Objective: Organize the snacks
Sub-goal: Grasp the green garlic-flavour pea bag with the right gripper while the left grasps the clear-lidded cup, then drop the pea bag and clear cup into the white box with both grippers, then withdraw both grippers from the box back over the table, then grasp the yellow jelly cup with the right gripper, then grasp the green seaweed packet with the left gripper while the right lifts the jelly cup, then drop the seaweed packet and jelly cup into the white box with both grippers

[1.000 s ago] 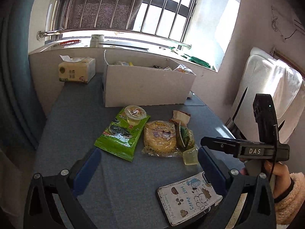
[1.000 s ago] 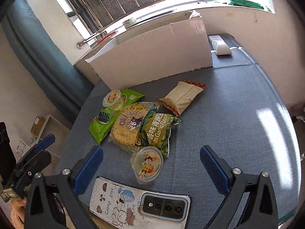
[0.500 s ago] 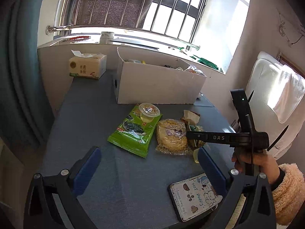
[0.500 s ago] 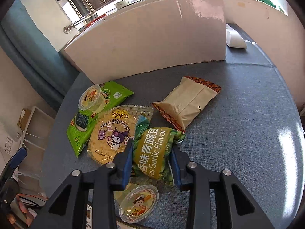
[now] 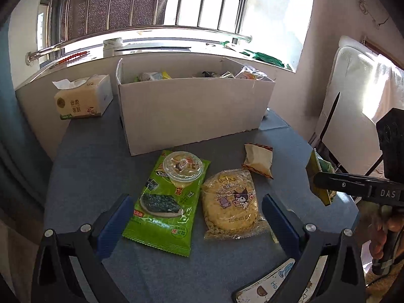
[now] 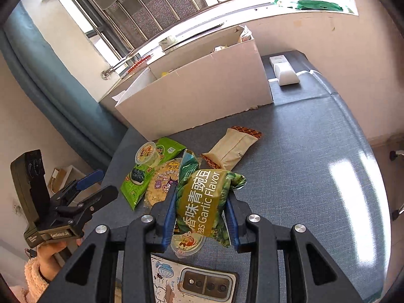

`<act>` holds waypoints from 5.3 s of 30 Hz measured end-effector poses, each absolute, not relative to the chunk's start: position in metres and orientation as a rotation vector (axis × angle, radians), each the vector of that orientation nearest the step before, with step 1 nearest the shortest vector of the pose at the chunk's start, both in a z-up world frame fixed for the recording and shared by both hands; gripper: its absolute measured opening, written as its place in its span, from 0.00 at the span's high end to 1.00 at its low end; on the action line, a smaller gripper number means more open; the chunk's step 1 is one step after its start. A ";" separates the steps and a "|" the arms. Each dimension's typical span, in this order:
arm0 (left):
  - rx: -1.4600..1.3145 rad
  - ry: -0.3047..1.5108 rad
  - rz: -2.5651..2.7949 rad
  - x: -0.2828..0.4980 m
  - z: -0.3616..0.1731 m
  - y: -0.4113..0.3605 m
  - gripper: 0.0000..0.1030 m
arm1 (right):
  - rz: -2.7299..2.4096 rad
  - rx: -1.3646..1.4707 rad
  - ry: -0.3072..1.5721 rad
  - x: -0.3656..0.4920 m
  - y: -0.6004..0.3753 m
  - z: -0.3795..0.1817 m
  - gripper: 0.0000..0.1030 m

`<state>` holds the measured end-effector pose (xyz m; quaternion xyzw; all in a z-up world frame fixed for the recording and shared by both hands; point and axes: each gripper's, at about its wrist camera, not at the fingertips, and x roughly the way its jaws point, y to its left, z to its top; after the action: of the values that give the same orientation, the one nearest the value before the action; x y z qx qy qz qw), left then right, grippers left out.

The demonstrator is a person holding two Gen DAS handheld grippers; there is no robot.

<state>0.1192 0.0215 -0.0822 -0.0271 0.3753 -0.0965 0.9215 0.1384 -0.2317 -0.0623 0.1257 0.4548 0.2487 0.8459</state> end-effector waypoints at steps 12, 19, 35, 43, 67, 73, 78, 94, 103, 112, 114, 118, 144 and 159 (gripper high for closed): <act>0.057 0.901 -0.198 0.196 -0.124 0.017 0.52 | 0.522 0.285 0.960 0.117 -0.254 -0.064 0.63; -0.037 0.790 -0.225 0.168 -0.097 0.034 0.53 | 0.543 0.274 0.958 0.120 -0.248 -0.066 0.63; -0.243 0.560 -0.266 0.213 0.030 0.076 0.53 | 0.627 0.160 0.800 0.245 -0.167 0.028 0.63; -0.167 0.620 -0.217 0.291 0.048 0.070 0.39 | 0.547 0.181 0.855 0.361 -0.142 0.044 0.56; -0.116 0.580 -0.227 0.174 0.034 0.067 0.00 | 0.607 0.156 0.763 0.258 -0.179 0.041 0.00; -0.162 0.605 -0.236 0.110 0.002 0.066 0.00 | 0.657 0.141 0.777 0.183 -0.201 -0.001 0.00; -0.252 0.656 -0.220 0.068 -0.041 0.067 0.00 | 0.680 0.172 0.822 0.126 -0.218 -0.044 0.00; -0.252 0.726 -0.209 0.043 -0.075 0.055 0.00 | 0.590 -0.138 0.906 0.092 -0.172 -0.091 0.00; -0.268 0.748 -0.188 0.045 -0.084 0.063 0.00 | 0.495 -0.331 0.932 0.116 -0.143 -0.110 0.00; -0.237 0.797 -0.173 0.055 -0.099 0.065 0.00 | 0.555 -0.300 0.971 0.118 -0.147 -0.113 0.52; -0.214 0.813 -0.178 0.060 -0.103 0.064 0.00 | 0.579 -0.257 0.958 0.116 -0.152 -0.108 0.52; -0.110 0.854 -0.189 0.079 -0.111 0.060 0.00 | 0.578 -0.176 0.946 0.114 -0.169 -0.095 0.52; -0.166 0.805 -0.254 0.127 -0.095 0.078 0.40 | 0.595 -0.045 0.933 0.112 -0.193 -0.080 0.52; -0.411 0.506 -0.267 0.201 0.033 0.085 0.40 | 0.623 0.146 0.759 0.258 -0.177 0.029 0.52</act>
<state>0.2012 0.0845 0.0332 -0.2015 0.2479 -0.1305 0.9386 0.2578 -0.1766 0.0293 0.0702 0.3642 0.2990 0.8792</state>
